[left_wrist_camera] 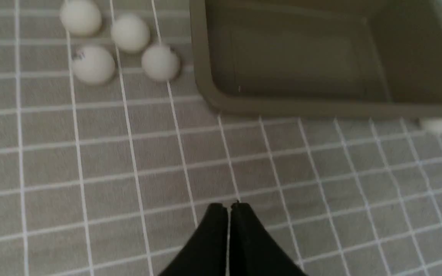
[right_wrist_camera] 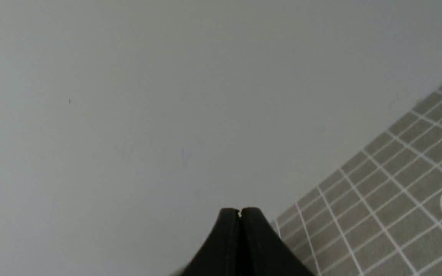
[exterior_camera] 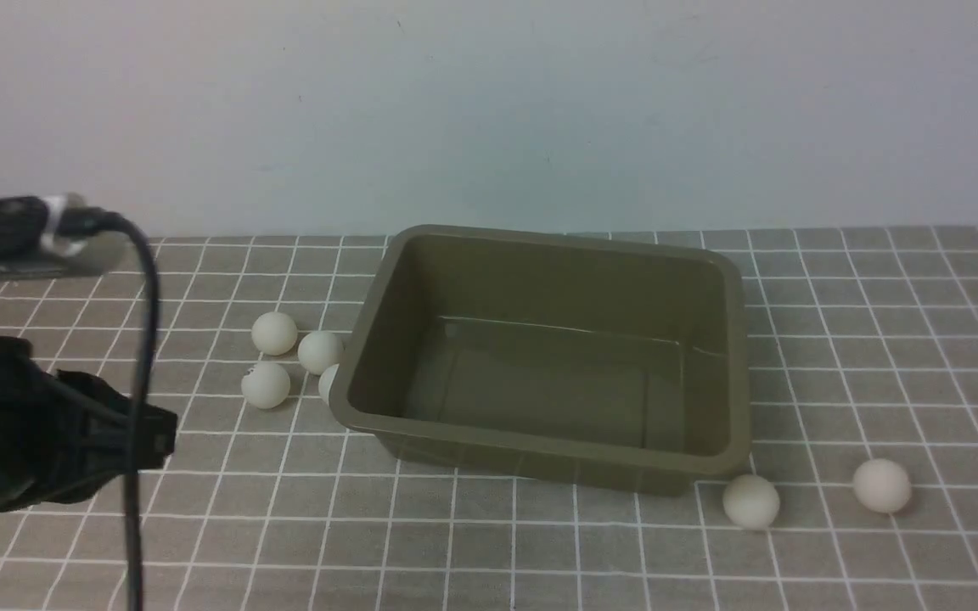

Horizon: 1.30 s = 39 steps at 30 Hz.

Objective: Put the table tennis balls into the box on the grey coffee tablecloth.
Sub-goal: 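Reach for and grasp a ping pong ball on the table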

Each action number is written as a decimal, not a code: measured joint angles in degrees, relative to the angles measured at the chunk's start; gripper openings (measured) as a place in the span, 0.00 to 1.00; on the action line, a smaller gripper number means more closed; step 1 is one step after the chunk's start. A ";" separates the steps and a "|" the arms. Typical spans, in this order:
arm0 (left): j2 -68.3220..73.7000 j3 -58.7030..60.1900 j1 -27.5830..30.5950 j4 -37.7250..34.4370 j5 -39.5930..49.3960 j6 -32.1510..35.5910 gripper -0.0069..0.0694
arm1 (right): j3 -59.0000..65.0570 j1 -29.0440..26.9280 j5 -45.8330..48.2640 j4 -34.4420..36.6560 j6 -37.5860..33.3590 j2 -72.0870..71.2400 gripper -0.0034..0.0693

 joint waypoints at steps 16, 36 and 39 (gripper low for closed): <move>11.67 -0.50 0.00 2.52 -1.73 4.23 0.08 | -47.27 0.44 50.28 -15.45 -19.66 54.22 0.03; 11.67 -0.50 0.00 3.44 3.70 4.23 0.08 | -70.09 -11.61 45.16 -19.03 -21.91 95.69 0.22; 11.67 -0.50 0.00 3.44 3.87 4.23 0.08 | -73.98 -11.61 45.05 -19.19 -21.02 101.57 0.44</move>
